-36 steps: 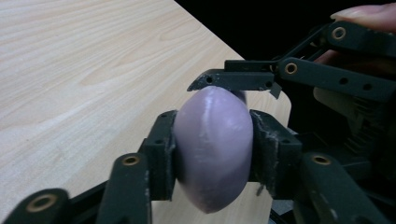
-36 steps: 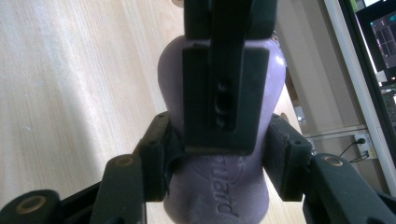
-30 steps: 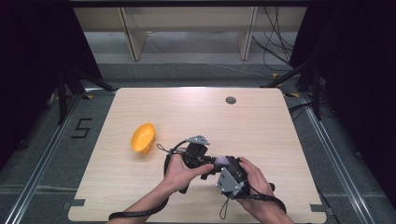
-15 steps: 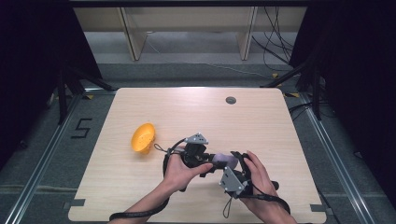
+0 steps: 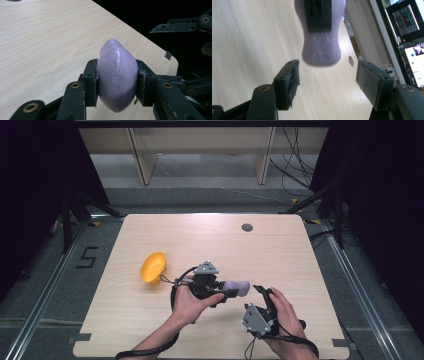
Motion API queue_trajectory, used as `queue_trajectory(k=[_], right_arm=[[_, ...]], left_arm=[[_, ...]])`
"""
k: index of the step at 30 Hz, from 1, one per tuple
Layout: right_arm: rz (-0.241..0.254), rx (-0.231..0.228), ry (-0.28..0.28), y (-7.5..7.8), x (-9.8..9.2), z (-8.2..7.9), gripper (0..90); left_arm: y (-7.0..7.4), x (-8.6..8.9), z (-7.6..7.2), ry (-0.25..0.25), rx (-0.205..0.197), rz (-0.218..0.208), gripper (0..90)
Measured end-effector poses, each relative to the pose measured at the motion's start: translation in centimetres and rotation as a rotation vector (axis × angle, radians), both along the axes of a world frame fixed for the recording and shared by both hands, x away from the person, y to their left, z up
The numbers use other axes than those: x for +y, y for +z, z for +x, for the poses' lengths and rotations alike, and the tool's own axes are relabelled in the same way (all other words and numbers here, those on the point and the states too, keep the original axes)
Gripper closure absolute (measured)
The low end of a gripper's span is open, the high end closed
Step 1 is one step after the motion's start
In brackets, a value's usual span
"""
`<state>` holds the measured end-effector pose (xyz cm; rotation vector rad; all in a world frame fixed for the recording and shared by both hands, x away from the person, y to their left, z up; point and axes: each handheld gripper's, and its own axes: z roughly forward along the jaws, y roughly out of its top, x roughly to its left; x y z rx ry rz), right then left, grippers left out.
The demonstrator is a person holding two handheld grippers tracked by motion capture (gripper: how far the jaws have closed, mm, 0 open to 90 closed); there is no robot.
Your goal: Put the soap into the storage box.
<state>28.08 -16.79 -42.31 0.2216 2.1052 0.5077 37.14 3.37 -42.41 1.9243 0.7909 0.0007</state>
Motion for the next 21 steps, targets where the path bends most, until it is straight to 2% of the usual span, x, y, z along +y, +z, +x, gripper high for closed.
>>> queue_trajectory(k=[2, 6, 7, 8, 10, 11, 13, 14, 15, 17, 20, 21], right_arm=[[0.012, 0.007, -0.026, 0.0, -0.5, -0.1, 36.7], [0.033, 0.015, -0.064, -0.2, -1.4, -0.1, 37.3], [0.068, 0.033, -0.086, -0.3, -1.6, -0.3, 37.3], [0.069, 0.031, -0.097, -0.3, -1.8, -0.3, 37.3], [0.063, 0.031, -0.102, -0.3, -2.3, -0.1, 37.4], [0.084, 0.043, -0.114, -0.4, -2.4, -0.2, 37.5], [0.089, 0.044, -0.118, -0.5, -2.7, -0.1, 37.4], [0.051, 0.041, -0.106, -0.3, -2.9, 0.0, 37.4], [0.048, 0.035, -0.106, -0.3, -2.9, 0.1, 37.5], [0.079, 0.039, -0.111, -0.5, -2.8, 0.1, 37.5], [0.077, 0.043, -0.110, -0.5, -2.8, 0.2, 37.4], [0.050, 0.036, -0.101, -0.4, -3.0, 0.3, 37.4]], left_arm=[[-0.1, 0.0, 0.0, 0.015, -0.018, 0.007, 58.9], [-0.2, 0.1, -0.2, 0.021, -0.027, 0.012, 58.9], [-0.2, 0.2, -0.2, 0.030, -0.039, 0.016, 58.9], [-0.2, 0.3, -0.3, 0.035, -0.040, 0.015, 58.9], [-0.2, 0.5, -0.4, 0.066, -0.070, 0.027, 58.9], [-0.1, 0.7, -0.4, 0.068, -0.067, 0.041, 58.9], [-0.1, 0.9, -0.4, 0.096, -0.089, 0.036, 58.9], [-0.1, 1.1, -0.4, 0.113, -0.103, 0.042, 58.9], [-0.2, 1.2, -0.4, 0.128, -0.107, 0.030, 58.9], [-0.4, 1.4, -0.4, 0.143, -0.091, 0.030, 58.9], [-0.6, 1.4, -0.6, 0.176, -0.110, 0.044, 58.8], [-0.6, 1.5, -0.5, 0.181, -0.114, 0.044, 58.9]])
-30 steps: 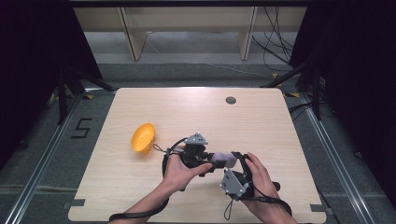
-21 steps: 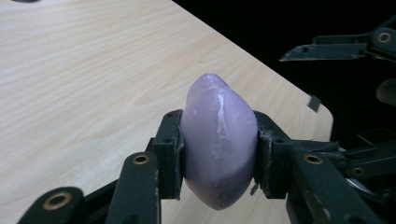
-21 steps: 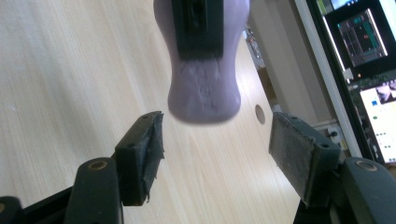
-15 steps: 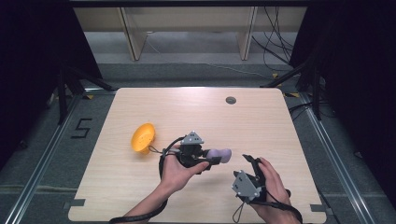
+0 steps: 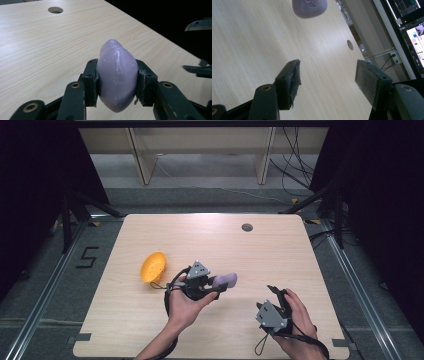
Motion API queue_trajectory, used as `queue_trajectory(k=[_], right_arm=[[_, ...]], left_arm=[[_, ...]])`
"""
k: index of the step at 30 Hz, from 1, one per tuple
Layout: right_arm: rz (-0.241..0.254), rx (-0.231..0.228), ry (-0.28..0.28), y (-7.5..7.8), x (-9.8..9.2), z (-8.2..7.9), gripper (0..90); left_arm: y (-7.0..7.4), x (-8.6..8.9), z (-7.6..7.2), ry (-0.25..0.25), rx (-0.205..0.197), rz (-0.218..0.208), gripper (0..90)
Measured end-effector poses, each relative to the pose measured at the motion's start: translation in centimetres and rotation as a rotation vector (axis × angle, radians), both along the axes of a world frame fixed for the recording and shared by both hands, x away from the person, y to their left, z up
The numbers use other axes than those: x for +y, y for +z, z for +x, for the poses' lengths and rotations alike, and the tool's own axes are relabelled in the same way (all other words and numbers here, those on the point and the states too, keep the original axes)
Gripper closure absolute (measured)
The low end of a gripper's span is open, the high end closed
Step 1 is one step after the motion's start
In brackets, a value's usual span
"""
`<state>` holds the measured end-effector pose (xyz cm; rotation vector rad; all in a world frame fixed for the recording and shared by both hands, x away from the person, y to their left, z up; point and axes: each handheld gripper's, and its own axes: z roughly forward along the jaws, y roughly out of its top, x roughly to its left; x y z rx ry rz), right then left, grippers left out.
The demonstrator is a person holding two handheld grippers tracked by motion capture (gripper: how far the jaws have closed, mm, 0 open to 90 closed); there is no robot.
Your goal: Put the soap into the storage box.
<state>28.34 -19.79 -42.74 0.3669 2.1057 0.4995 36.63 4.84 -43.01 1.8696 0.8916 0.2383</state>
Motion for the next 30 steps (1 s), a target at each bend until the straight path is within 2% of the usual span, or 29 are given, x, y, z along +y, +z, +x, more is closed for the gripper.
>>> queue_trajectory(k=[6, 7, 8, 9, 10, 13, 14, 17, 18, 20, 21, 23, 24, 30], right_arm=[[0.005, -0.003, -0.003, 0.0, -0.4, 0.1, 37.6], [0.022, 0.007, -0.010, -0.1, -0.3, 0.0, 37.6], [0.037, 0.006, -0.014, -0.2, -0.3, 0.0, 37.5], [0.037, 0.004, -0.013, -0.2, -0.4, 0.1, 37.6], [0.010, 0.002, -0.008, -0.1, -0.5, 0.2, 37.6], [0.022, 0.000, -0.008, 0.0, -0.4, 0.2, 37.8], [0.040, -0.001, -0.010, -0.1, -0.3, 0.2, 38.0], [0.053, 0.006, -0.010, 0.0, -0.3, 0.2, 38.0], [0.052, 0.009, -0.003, 0.0, -0.4, 0.2, 38.0], [0.033, 0.014, 0.001, -0.1, -0.5, 0.3, 38.0], [0.050, 0.021, -0.006, -0.2, -0.5, 0.3, 38.0], [0.047, 0.007, -0.026, -0.1, -0.6, 0.2, 38.0], [0.076, 0.016, -0.028, -0.2, -0.5, 0.1, 38.0], [0.082, 0.017, -0.027, -0.2, -0.6, 0.2, 37.8]], left_arm=[[0.3, 0.4, -0.1, 0.020, -0.036, 0.021, 58.9], [0.4, 0.6, -0.2, 0.027, -0.034, 0.029, 58.9], [0.3, 0.8, -0.1, 0.034, -0.041, 0.016, 58.9], [0.4, 1.0, -0.2, 0.043, -0.036, 0.022, 58.9], [0.4, 1.1, -0.2, 0.049, -0.040, 0.019, 58.9], [0.4, 1.3, -0.3, 0.078, -0.063, 0.039, 58.9], [0.4, 1.4, -0.3, 0.083, -0.066, 0.036, 58.9], [0.1, 1.5, -0.5, 0.109, -0.068, 0.024, 58.9], [0.0, 1.5, -0.5, 0.112, -0.075, 0.036, 58.9], [-0.3, 1.5, -0.5, 0.123, -0.071, 0.025, 58.9], [-0.4, 1.6, -0.6, 0.126, -0.071, 0.023, 58.9], [-0.4, 1.6, -0.7, 0.149, -0.072, 0.019, 58.9], [-0.4, 1.7, -0.8, 0.158, -0.075, 0.017, 58.9], [-0.4, 2.4, -1.2, 0.185, -0.095, 0.012, 58.9]])
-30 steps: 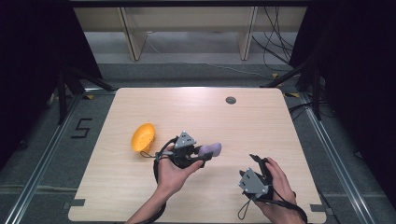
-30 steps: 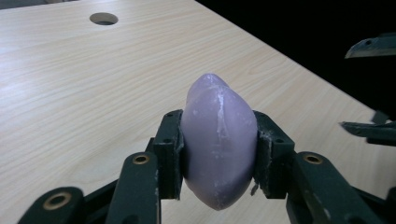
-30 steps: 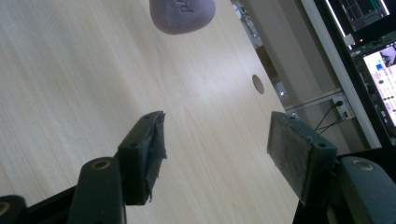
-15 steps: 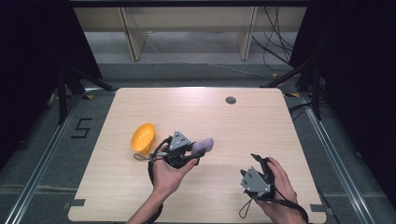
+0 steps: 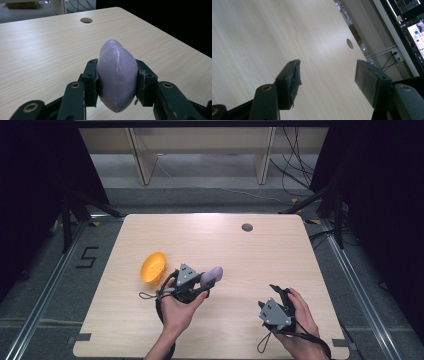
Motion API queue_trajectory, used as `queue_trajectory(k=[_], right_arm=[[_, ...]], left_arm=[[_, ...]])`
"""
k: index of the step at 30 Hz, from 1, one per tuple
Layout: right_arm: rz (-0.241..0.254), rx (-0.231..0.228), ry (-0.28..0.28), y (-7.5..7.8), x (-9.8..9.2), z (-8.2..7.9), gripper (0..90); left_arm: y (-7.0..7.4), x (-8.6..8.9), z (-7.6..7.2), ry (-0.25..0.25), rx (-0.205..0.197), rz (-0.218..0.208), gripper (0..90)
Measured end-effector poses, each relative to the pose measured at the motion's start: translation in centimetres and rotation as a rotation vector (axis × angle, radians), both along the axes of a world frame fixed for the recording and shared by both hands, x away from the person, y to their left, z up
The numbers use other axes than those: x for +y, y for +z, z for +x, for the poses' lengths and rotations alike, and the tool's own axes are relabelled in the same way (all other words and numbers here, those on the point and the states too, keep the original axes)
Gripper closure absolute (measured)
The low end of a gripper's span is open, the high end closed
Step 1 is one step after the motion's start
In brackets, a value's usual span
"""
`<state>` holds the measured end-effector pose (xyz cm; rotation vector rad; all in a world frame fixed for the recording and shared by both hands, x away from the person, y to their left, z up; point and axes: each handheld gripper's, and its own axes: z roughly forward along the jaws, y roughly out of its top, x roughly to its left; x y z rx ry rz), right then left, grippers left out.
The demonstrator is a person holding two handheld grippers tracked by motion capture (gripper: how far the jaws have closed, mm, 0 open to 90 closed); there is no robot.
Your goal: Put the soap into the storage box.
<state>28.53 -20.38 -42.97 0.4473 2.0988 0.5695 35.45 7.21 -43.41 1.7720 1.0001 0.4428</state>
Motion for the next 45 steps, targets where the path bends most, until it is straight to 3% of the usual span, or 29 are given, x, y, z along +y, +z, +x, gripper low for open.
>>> queue_trajectory(k=[1, 3, 6, 12, 14, 17, 19, 22, 25, 26, 27, 35, 38, 42, 45], right_arm=[[-0.015, -0.018, 0.019, 0.1, 0.0, 0.1, 37.8], [-0.002, 0.002, 0.010, 0.0, 0.0, 0.0, 37.8], [-0.004, -0.011, 0.013, 0.0, 0.0, 0.1, 37.7], [0.009, 0.008, -0.004, -0.1, -0.1, 0.1, 37.7], [0.015, 0.019, 0.001, -0.2, -0.2, 0.1, 37.8], [0.018, 0.006, -0.004, -0.1, -0.3, 0.1, 37.7], [-0.017, -0.023, 0.011, 0.1, -0.4, 0.3, 37.6], [0.022, 0.009, -0.008, -0.1, -0.4, 0.1, 37.6], [0.023, 0.008, -0.010, -0.1, -0.4, 0.2, 37.5], [0.004, -0.002, 0.006, 0.0, -0.5, 0.3, 37.5], [0.029, 0.015, -0.007, -0.1, -0.4, 0.2, 37.5], [0.036, 0.023, -0.004, -0.1, -0.6, 0.4, 38.0], [0.000, 0.004, 0.007, 0.1, -0.9, 0.6, 38.2], [0.041, 0.027, -0.007, 0.0, -0.8, 0.5, 38.2], [0.001, 0.009, 0.004, 0.1, -1.0, 0.7, 38.3]], left_arm=[[0.0, 0.2, 0.0, -0.003, -0.001, -0.006, 58.9], [-0.1, 0.5, -0.1, 0.005, -0.007, -0.003, 58.9], [-0.2, 0.9, -0.3, 0.024, -0.015, -0.007, 58.8], [-0.2, 1.6, -0.7, 0.060, -0.037, 0.015, 58.9], [-0.2, 1.7, -0.9, 0.073, -0.037, 0.005, 58.8], [-0.2, 2.1, -1.0, 0.082, -0.034, -0.008, 58.9], [-0.2, 2.3, -1.0, 0.083, -0.037, -0.015, 58.8], [-0.1, 2.7, -1.2, 0.098, -0.042, -0.016, 58.8], [-0.1, 3.0, -1.2, 0.115, -0.050, -0.038, 58.9], [-0.1, 3.2, -1.2, 0.118, -0.052, -0.024, 58.9], [-0.1, 3.3, -1.2, 0.120, -0.052, -0.030, 58.9], [0.1, 4.0, -1.4, 0.147, -0.064, -0.035, 58.8], [0.2, 4.4, -1.4, 0.162, -0.067, -0.043, 58.9], [0.3, 5.0, -1.5, 0.179, -0.073, -0.048, 58.8], [0.4, 5.4, -1.5, 0.189, -0.081, -0.057, 58.8]])
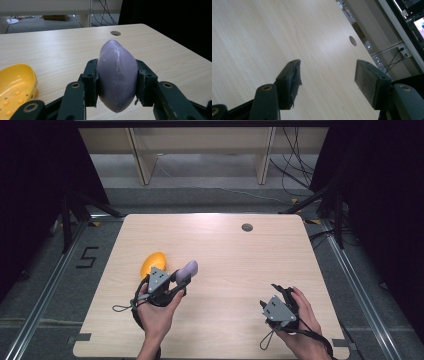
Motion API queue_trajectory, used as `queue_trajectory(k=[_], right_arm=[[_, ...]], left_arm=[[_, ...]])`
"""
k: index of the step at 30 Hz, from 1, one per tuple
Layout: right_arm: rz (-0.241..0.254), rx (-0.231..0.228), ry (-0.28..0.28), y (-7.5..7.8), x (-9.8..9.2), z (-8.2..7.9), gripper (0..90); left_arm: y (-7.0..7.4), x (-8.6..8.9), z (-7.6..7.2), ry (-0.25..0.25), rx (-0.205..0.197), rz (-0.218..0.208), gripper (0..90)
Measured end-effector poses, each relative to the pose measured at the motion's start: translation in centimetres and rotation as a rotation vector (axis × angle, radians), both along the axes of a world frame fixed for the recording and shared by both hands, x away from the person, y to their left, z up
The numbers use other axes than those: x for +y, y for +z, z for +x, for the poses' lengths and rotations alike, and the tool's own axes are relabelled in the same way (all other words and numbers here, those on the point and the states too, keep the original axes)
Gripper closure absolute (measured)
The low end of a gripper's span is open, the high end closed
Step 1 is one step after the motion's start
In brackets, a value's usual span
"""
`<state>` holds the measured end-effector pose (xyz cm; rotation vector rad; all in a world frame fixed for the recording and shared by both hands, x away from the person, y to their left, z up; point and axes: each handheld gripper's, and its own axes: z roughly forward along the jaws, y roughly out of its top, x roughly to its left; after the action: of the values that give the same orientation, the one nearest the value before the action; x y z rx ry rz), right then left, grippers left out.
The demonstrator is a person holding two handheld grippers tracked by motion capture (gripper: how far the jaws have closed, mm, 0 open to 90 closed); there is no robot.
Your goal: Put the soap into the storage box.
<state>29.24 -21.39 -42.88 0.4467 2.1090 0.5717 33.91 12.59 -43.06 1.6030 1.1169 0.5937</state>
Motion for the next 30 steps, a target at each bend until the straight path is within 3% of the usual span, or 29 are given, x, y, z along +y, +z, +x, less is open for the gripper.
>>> queue_trajectory(k=[5, 10, 20, 21, 22, 23, 30], right_arm=[[0.026, 0.011, 0.002, -0.1, 0.1, 0.0, 38.3], [0.006, 0.011, 0.006, -0.1, 0.0, 0.0, 38.3], [0.024, 0.018, 0.007, -0.2, 0.1, 0.0, 38.4], [-0.002, 0.008, 0.005, -0.1, 0.0, 0.0, 38.4], [0.003, 0.009, 0.005, -0.1, 0.0, 0.0, 38.4], [0.042, 0.028, -0.011, -0.2, 0.1, -0.1, 38.4], [0.035, 0.034, -0.004, -0.2, 0.2, -0.1, 38.4]], left_arm=[[0.3, 0.6, -0.1, 0.020, -0.009, 0.007, 58.8], [0.5, 1.3, -0.2, 0.045, -0.023, 0.003, 58.9], [0.9, 2.3, 0.1, 0.093, -0.041, 0.004, 58.8], [0.9, 2.4, 0.1, 0.097, -0.042, 0.005, 58.8], [0.9, 2.5, 0.2, 0.101, -0.044, 0.004, 58.8], [1.0, 2.6, 0.2, 0.107, -0.046, 0.004, 58.8], [1.0, 3.6, 0.7, 0.154, -0.050, 0.017, 58.8]])
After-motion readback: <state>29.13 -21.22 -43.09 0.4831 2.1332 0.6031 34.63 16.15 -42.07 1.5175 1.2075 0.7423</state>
